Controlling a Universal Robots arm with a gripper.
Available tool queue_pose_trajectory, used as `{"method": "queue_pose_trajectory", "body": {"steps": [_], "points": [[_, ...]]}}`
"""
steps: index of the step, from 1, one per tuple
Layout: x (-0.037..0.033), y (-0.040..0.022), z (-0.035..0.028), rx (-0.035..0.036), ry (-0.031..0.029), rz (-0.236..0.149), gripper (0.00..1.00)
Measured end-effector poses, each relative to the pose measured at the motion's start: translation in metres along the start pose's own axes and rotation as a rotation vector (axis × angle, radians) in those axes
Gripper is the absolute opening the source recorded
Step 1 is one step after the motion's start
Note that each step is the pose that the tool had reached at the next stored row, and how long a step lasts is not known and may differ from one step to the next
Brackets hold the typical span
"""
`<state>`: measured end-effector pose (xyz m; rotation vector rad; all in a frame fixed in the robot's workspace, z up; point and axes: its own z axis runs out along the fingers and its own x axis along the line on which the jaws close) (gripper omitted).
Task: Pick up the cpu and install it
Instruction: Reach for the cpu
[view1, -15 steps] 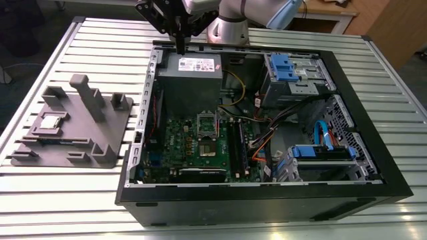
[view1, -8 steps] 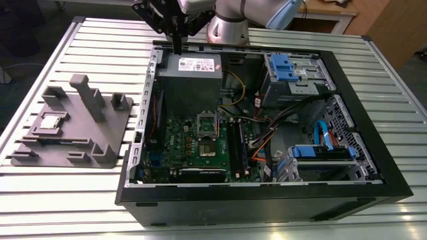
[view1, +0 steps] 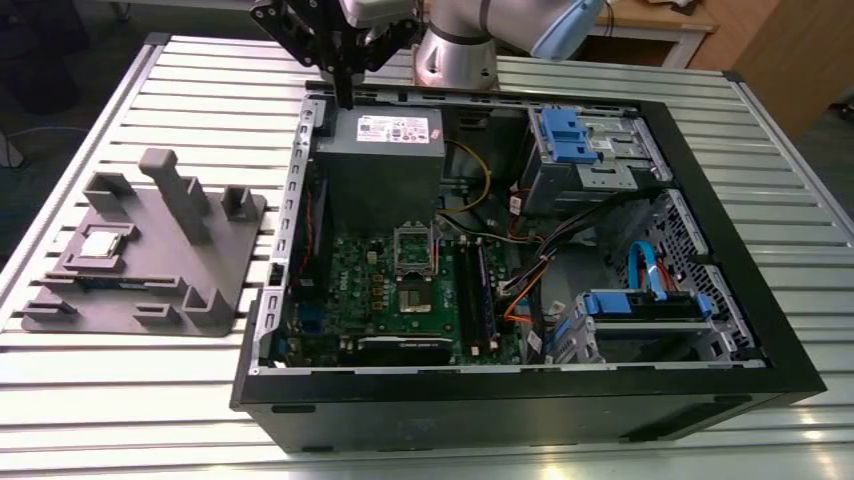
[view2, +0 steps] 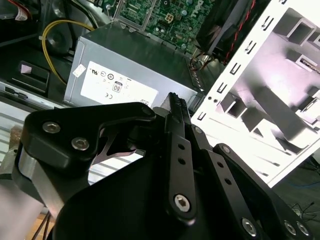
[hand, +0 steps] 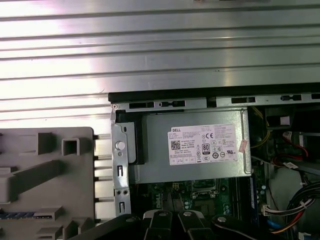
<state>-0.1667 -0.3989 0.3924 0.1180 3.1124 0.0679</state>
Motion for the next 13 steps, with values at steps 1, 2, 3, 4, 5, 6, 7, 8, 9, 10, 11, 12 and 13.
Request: {"method": "queue_pose_trajectory", "body": {"steps": [1,2,3,4,5,6,7,8,9,10,11,12,13], "points": [[0.0008,-0.0001,0.0,-0.0001,0.0,0.0,0.1],[0.0018,-0.0001,0.0,-0.0002,0.0,0.0,0.1],[0.0028,-0.0002,0.0,-0.0002,0.0,0.0,0.1],[0.0039,-0.0003,-0.0001,-0.0002,0.0,0.0,0.1],[0.0051,-0.0004,-0.0001,-0.0002,0.0,0.0,0.1],[0.0064,-0.0005,-0.0001,-0.0002,0.0,0.0,0.1],[0.0078,-0.0006,-0.0001,-0.0001,0.0001,0.0,0.1],[0.0092,-0.0007,-0.0001,-0.0001,0.0,0.0,0.1],[0.0107,-0.0008,-0.0001,-0.0002,0.0,0.0,0.1],[0.012,-0.0009,-0.0002,-0.0002,0.0,0.0,0.1],[0.0129,-0.001,-0.0002,-0.0003,-0.0001,0.0,0.1],[0.0135,-0.001,-0.0002,-0.0002,0.0,0.0,0.1],[0.0139,-0.001,-0.0002,-0.0002,0.0,0.0,0.1]]}}
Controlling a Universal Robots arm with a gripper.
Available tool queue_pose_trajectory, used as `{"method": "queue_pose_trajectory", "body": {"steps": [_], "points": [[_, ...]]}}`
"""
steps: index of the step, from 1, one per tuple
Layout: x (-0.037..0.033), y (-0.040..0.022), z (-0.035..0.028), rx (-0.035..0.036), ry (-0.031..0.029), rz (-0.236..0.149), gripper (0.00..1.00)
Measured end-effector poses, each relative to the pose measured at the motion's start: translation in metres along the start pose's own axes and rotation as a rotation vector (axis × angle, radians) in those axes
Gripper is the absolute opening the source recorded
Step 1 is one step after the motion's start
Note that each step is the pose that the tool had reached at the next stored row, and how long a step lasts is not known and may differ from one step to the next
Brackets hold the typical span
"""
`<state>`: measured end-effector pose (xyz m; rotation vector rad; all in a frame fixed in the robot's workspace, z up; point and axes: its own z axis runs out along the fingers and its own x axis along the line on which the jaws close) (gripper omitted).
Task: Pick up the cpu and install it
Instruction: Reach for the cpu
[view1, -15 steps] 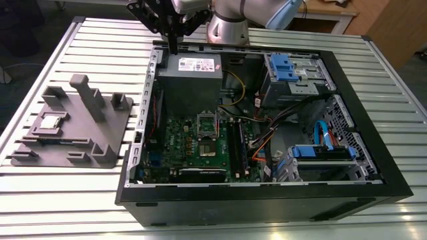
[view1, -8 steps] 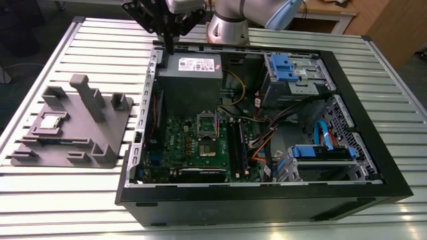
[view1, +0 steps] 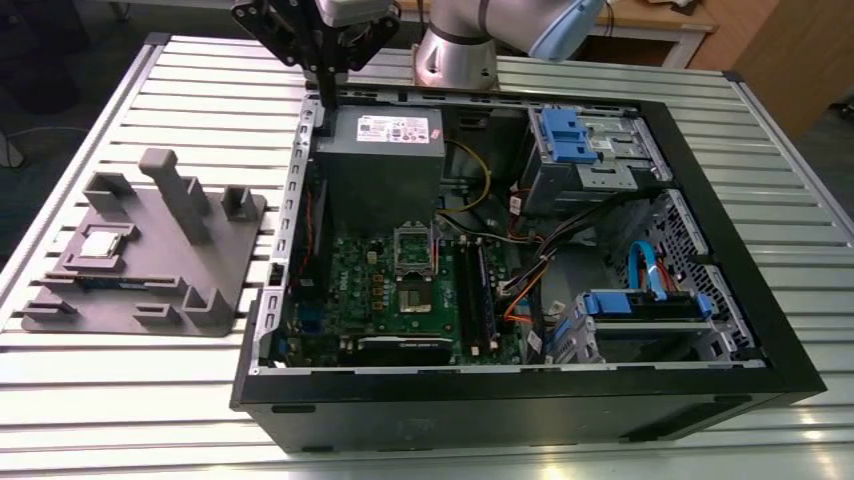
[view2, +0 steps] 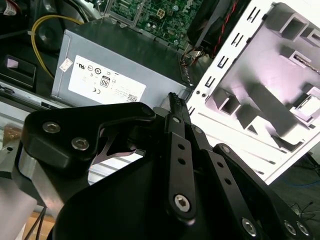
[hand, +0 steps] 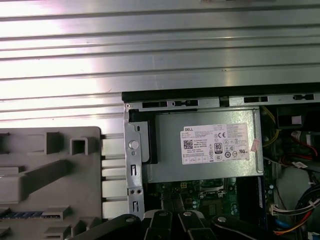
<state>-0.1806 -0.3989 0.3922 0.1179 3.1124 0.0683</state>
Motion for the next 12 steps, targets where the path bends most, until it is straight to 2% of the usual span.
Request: {"method": "queue_pose_trajectory", "body": {"steps": [12], "points": [[0.001,-0.0001,-0.0001,0.0,0.0,0.0,0.1]]}}
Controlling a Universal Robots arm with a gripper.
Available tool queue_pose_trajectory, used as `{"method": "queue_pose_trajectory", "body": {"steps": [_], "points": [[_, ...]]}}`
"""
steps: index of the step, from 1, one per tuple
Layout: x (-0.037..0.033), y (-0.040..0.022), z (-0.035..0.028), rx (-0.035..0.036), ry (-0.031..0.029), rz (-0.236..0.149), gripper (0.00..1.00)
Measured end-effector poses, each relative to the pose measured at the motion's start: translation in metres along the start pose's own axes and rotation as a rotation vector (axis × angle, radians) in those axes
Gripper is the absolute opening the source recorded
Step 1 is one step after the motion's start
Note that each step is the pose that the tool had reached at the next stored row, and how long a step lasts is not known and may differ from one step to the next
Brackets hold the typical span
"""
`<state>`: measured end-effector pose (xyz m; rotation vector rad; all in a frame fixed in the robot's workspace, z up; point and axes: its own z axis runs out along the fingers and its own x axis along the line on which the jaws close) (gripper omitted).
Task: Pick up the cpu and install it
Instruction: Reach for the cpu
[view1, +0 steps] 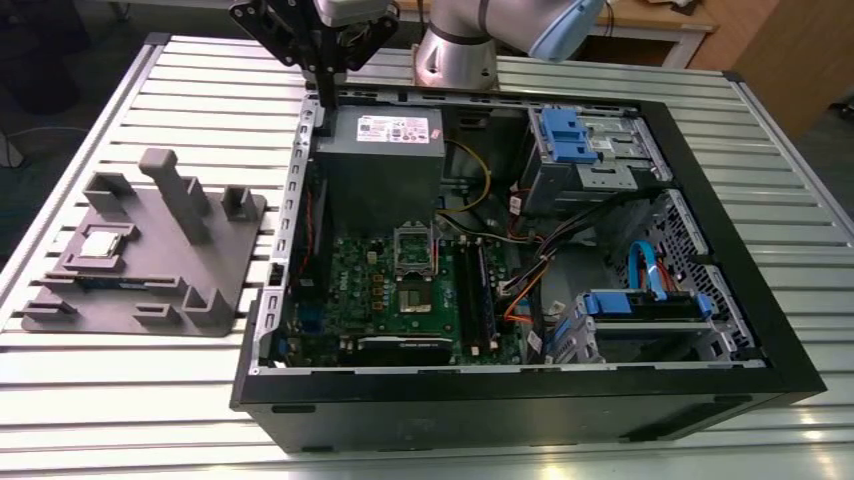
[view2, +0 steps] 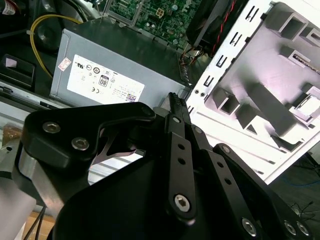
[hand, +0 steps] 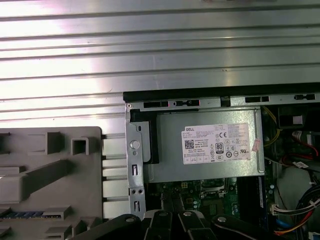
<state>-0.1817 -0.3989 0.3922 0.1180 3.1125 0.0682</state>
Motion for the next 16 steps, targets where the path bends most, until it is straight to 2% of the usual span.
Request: {"method": "queue_pose_trajectory", "body": {"steps": [7,11,16], "points": [[0.0027,-0.0002,-0.0001,0.0001,0.0,0.0,0.1],[0.0117,-0.0009,0.0001,-0.0001,-0.0013,0.0,0.1],[0.0289,-0.0022,0.0001,-0.0003,-0.0042,0.0,0.1]]}}
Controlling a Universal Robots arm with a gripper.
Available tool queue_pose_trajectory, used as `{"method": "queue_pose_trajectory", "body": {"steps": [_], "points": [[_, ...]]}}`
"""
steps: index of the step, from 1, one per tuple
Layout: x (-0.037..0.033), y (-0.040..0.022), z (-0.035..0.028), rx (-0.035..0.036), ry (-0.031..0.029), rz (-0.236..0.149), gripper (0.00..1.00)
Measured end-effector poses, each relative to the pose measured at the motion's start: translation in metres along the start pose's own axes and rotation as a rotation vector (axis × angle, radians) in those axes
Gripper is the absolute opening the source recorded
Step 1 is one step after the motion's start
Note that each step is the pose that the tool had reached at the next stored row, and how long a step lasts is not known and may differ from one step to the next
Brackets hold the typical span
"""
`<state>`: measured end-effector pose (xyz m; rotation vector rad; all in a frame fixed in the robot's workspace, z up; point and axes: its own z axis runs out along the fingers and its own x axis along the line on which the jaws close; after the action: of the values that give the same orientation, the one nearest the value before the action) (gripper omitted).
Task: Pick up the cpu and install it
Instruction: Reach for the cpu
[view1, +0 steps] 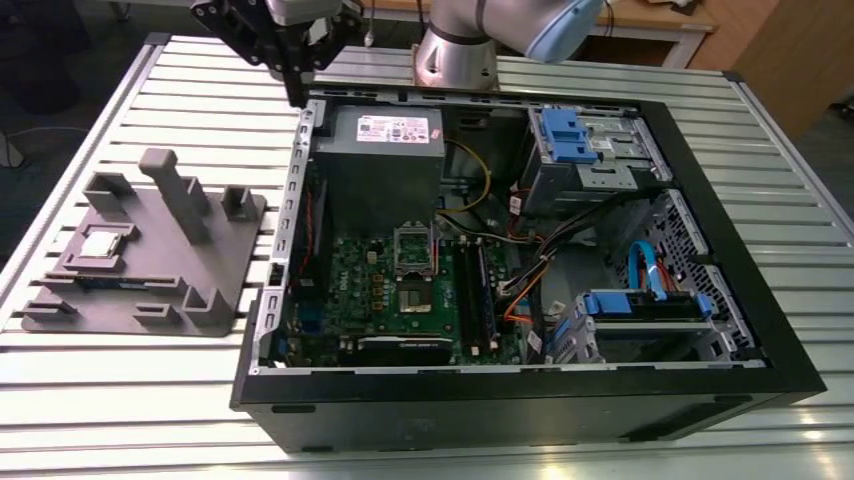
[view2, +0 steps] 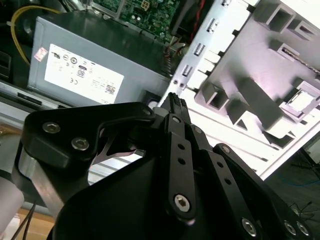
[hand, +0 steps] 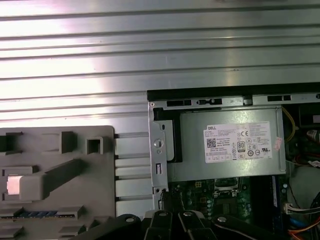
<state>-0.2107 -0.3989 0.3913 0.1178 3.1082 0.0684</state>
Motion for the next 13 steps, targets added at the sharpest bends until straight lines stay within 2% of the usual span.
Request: {"method": "queue_pose_trajectory", "body": {"steps": [13], "points": [[0.0375,-0.0029,0.0004,-0.0005,-0.0056,0.0,0.1]]}}
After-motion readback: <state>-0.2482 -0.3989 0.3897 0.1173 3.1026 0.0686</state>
